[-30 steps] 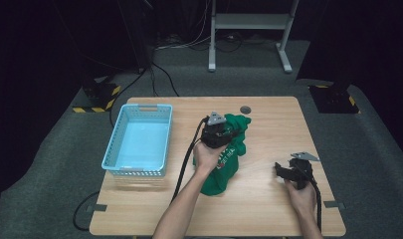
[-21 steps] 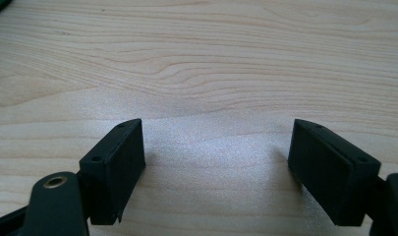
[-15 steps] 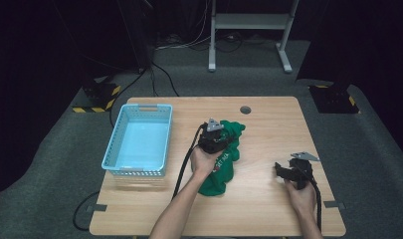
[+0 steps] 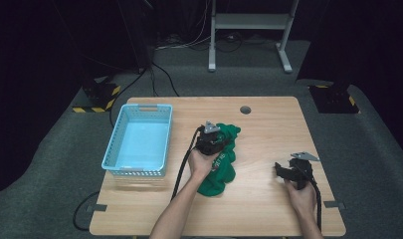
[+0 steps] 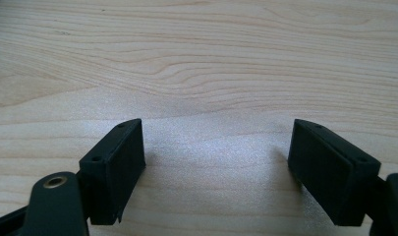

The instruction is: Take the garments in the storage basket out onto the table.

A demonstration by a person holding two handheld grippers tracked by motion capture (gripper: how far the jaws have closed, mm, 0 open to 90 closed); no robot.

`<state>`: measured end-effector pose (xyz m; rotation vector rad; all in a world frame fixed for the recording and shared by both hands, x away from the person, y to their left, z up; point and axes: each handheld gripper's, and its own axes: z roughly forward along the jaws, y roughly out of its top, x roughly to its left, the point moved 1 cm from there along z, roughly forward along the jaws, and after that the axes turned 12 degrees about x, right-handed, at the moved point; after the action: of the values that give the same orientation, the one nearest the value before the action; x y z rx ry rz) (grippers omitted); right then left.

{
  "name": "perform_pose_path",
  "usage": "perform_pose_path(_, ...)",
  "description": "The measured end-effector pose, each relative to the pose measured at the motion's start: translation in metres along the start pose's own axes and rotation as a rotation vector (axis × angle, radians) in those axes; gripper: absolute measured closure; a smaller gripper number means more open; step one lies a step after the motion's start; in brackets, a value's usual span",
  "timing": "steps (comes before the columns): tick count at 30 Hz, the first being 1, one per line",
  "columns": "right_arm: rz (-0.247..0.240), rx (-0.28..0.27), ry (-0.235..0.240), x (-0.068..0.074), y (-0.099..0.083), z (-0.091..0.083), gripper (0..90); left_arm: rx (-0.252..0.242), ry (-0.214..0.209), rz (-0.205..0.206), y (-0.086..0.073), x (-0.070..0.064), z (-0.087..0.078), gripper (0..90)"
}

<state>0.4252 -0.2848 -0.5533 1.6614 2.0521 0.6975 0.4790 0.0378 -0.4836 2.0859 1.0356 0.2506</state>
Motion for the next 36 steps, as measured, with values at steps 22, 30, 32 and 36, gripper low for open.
perform_pose_path(22, -0.001, 0.001, 0.001, 0.0, 0.0, 0.0, 21.1, 0.031, 0.047, -0.013, -0.011, 0.002, 0.022, 74.9)
perform_pose_path(30, -0.002, 0.001, 0.001, 0.0, 0.0, 0.0, 21.1, 0.053, 0.049, -0.029, -0.016, 0.004, 0.031, 73.3)
perform_pose_path(32, -0.002, 0.001, 0.001, 0.0, 0.0, 0.0, 21.1, 0.058, 0.052, -0.033, -0.016, 0.004, 0.031, 72.4)
perform_pose_path(36, -0.002, 0.001, 0.001, 0.0, 0.0, 0.0, 21.1, 0.066, 0.051, -0.038, -0.016, 0.005, 0.031, 63.5)
